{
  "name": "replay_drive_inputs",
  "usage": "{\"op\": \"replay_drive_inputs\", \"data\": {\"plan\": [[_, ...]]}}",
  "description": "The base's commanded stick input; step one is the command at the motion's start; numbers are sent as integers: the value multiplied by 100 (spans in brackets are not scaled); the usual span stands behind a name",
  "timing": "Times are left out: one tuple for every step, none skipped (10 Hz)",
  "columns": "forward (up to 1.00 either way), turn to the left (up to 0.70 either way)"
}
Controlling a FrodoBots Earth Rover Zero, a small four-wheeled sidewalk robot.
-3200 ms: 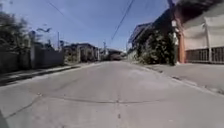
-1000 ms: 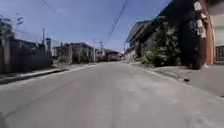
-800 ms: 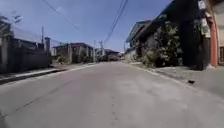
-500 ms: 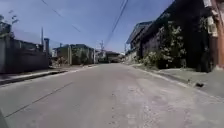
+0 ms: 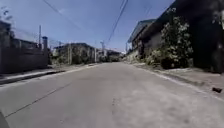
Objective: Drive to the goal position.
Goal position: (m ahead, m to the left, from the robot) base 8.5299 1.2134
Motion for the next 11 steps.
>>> {"op": "replay_drive_inputs", "data": {"plan": [[100,-23],[100,-9],[100,-18],[100,-14],[100,-10],[100,-7],[100,-5],[100,-6],[100,-6],[100,-6],[100,-7]]}}
